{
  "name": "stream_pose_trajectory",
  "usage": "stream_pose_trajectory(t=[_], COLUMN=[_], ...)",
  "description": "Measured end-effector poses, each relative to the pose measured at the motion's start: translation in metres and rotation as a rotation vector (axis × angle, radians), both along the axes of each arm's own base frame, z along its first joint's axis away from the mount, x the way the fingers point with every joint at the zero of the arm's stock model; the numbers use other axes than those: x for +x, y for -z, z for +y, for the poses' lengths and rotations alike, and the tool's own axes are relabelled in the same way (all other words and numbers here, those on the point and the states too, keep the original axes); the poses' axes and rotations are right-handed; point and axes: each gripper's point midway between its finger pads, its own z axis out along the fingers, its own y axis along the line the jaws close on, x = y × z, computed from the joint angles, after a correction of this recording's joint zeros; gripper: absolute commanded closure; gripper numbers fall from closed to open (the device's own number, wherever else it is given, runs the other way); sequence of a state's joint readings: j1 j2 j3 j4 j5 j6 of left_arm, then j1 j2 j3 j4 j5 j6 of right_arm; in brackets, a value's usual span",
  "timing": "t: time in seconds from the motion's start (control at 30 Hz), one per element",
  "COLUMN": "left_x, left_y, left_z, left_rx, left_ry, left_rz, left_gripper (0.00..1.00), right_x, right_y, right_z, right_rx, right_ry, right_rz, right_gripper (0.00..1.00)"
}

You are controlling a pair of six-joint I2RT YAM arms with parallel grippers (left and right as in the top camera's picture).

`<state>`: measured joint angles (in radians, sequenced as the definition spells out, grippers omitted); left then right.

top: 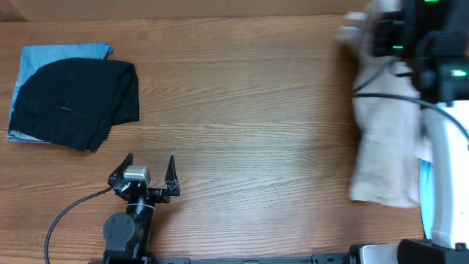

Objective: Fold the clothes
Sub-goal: 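Drag the beige shorts with the right gripper to table center, then reach the left gripper to the shorts' left waistband edge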

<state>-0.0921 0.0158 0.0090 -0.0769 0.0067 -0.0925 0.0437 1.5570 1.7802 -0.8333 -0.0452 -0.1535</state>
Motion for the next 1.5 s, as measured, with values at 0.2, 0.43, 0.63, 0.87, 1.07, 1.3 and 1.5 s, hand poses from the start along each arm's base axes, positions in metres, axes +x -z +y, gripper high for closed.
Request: stream_pose_trajectory(t=[0.2, 0.43, 0.63, 0.87, 1.07, 1.3, 1.5], left_x=[0.000, 0.000, 0.000, 0.000, 0.000, 0.000, 0.000], left_y=[0.000, 0.000, 0.000, 0.000, 0.000, 0.000, 0.000], left_z=[0.000, 0.000, 0.000, 0.000, 0.000, 0.000, 0.000], left_rx=[0.000, 0.000, 0.000, 0.000, 0.000, 0.000, 0.000], left_ry=[0.000, 0.000, 0.000, 0.000, 0.000, 0.000, 0.000], left_rz=[0.000, 0.000, 0.000, 0.000, 0.000, 0.000, 0.000], left_gripper=[0.00, 0.00, 0.00, 0.00, 0.00, 0.00, 0.00], right_x=[0.003, -0.035, -0.071, -0.074, -0.071, -0.044, -0.041], right_y=[0.052, 0.169, 0.174, 0.163, 0.103, 0.107, 0.114], right_z=[0.174, 0.297, 0.330, 0.323, 0.246, 0.096, 0.033], right_rx=[0.057, 0.017, 0.004, 0.020, 0.028, 0.092, 0.127], right_ry=[-0.352, -0.599, -0.680, -0.666, -0.486, -0.064, 0.099], right_rz=[0.088, 0.345, 0.385, 0.386, 0.347, 0.473, 0.520], right_gripper=[0.96, 0.96, 0.15, 0.01, 0.00, 0.00, 0.00])
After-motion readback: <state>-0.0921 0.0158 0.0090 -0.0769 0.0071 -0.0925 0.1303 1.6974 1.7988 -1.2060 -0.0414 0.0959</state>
